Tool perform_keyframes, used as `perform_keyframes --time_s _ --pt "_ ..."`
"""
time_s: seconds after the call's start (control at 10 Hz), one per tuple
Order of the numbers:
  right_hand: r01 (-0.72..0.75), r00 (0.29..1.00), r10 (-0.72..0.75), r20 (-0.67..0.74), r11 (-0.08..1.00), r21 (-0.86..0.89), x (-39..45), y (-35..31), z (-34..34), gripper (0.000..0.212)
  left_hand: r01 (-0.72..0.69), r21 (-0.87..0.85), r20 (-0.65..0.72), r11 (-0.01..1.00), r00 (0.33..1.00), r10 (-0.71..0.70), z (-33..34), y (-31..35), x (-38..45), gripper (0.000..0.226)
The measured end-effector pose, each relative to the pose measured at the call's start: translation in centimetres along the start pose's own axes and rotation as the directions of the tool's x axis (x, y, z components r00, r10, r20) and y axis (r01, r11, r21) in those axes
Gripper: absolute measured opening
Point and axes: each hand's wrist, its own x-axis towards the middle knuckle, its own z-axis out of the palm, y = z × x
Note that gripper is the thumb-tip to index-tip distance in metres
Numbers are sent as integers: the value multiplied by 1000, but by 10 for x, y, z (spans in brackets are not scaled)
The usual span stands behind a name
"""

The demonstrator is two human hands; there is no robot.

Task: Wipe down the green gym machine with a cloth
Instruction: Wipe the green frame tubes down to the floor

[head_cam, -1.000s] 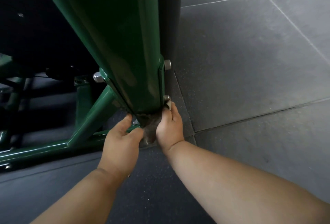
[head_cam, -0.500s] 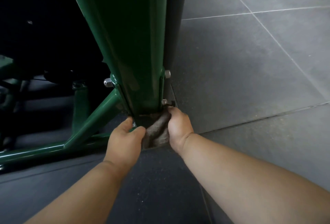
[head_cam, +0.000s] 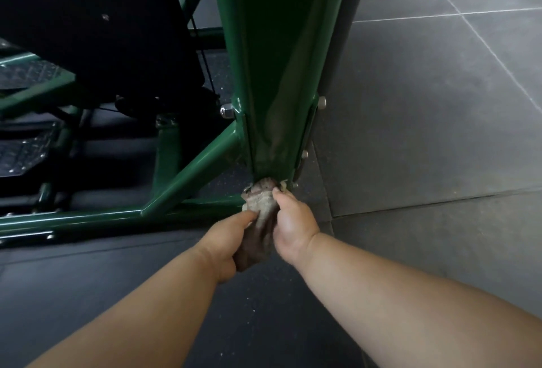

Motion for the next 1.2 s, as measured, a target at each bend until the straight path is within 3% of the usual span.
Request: perform_keyframes --time_s 0.1,0.2,0.3,0.4,0.5,0.6,0.7,0.8,0.9,1.0,1.1,1.2 --pt "161 987 -149 64 949 -272 7 -9 -10 13 -155 51 -97 987 982 159 -12 11 11 20" --pt "249 963 -269 8 880 -405 10 -33 -24 13 -280 -20 -239 960 934 267 -26 25 20 17" --pt "305 933 -357 -43 849 -431 11 -51 -35 16 -324 -127 -291 938 916 277 -29 34 30 5" --pt "382 902 -431 17 782 -493 16 -58 -38 13 -304 -240 -175 922 948 266 -8 41 30 11" --pt "441 888 -446 111 760 -478 21 -60 -39 7 -274 -331 -143 903 960 239 2 44 36 26" --pt "511 855 -469 220 697 -503 22 -54 -38 19 -312 -311 -151 898 949 277 11 43 39 31" --pt "541 822 -527 215 607 -582 29 -45 -36 32 -453 -29 -202 891 876 439 24 42 44 30" --pt "536 819 -530 220 571 -622 35 -43 -39 46 -447 317 -193 837 833 518 22 35 71 43" --pt "537 819 -525 232 556 -635 38 -45 -44 44 -355 603 -161 715 823 544 15 33 94 51" --pt "544 812 -536 229 555 -629 40 -43 -45 43 -389 260 -123 884 895 429 31 40 90 31" --pt "540 809 -545 221 541 -645 38 -42 -42 44 -263 20 -131 965 956 263 10 40 120 38" --pt "529 811 -547 206 539 -655 35 -43 -42 40 -153 819 -184 553 843 505 -10 37 128 65"
